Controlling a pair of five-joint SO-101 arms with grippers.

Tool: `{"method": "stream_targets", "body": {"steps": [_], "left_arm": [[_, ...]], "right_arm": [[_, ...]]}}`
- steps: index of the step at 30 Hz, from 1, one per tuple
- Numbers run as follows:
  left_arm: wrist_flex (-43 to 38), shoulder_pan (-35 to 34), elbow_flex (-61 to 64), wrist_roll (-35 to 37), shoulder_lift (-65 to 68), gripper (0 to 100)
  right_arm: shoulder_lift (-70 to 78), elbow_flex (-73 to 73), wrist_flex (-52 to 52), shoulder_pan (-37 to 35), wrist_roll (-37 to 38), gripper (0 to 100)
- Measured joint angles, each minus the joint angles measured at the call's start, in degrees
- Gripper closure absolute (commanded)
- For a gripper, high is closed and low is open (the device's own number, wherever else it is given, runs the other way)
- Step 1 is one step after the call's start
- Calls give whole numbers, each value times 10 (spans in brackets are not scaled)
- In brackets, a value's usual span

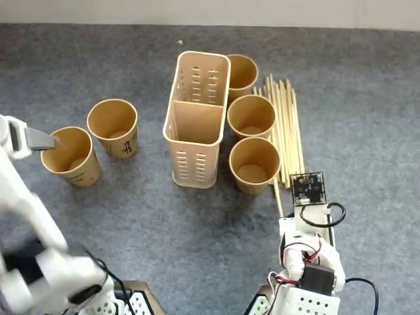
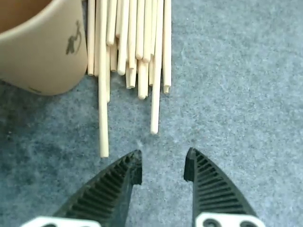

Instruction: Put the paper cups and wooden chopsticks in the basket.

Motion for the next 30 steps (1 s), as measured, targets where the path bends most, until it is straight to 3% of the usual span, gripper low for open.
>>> {"method": "stream_targets", "body": {"steps": [5,9,13,20,23,26,30], "left_arm": [[65,-18,-224,2,277,651],[87,-17,-321,0,361,652],[89,-17,-343,-4,400,657],[91,17,-343,-40,464,766],[91,39,-343,-79,465,844],[101,65,-343,-93,465,995],[103,86,-357,-97,465,996]], "right_arm": [[0,0,0,0,0,835],[0,0,0,0,0,835],[0,0,0,0,0,835],[0,0,0,0,0,835],[0,0,0,0,0,835],[0,0,0,0,0,835],[0,0,0,0,0,835]]}}
